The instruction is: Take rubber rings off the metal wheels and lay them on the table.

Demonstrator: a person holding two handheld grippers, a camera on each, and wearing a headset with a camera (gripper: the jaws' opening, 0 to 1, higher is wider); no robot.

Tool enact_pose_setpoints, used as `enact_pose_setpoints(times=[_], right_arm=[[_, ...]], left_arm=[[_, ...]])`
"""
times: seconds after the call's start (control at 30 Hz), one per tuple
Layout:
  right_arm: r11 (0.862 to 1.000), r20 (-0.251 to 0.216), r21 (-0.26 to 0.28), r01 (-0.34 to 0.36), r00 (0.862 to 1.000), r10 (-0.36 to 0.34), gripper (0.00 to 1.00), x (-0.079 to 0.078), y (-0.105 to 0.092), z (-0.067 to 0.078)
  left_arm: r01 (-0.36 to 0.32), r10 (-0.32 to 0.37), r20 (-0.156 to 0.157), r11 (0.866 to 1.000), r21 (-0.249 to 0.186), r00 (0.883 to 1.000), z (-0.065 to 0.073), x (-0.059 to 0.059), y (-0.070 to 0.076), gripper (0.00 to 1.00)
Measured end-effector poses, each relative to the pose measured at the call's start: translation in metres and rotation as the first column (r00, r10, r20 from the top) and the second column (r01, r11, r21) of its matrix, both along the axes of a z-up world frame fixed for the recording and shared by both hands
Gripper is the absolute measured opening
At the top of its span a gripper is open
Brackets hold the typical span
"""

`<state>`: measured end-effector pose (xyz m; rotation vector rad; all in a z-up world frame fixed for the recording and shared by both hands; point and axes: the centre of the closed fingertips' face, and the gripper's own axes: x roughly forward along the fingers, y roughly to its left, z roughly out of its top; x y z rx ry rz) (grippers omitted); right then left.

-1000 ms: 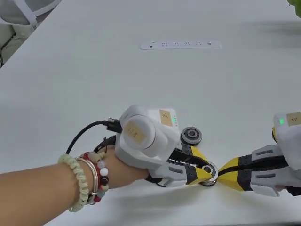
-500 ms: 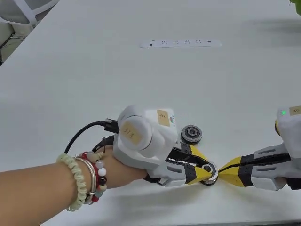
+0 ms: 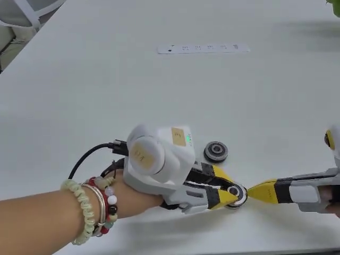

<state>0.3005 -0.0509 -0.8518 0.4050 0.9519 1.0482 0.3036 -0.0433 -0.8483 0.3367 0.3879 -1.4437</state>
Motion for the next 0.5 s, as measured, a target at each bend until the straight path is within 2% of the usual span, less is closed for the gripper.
enact_pose_setpoints(times=[0.2,0.5], right_arm=[[0.999,-0.057,0.038,0.028,0.998,-0.026,0.00,-0.0017,0.0029,0.0028],[0.998,-0.073,0.054,0.019,0.997,-0.015,0.00,-0.0039,0.0089,0.0068]], left_arm=[[0.010,-0.010,-0.002,1.000,-0.004,1.000,0.0000,-0.0001,0.0003,0.14],[0.013,-0.013,0.000,1.000,-0.003,1.000,-0.0002,-0.0011,0.0003,0.14]])
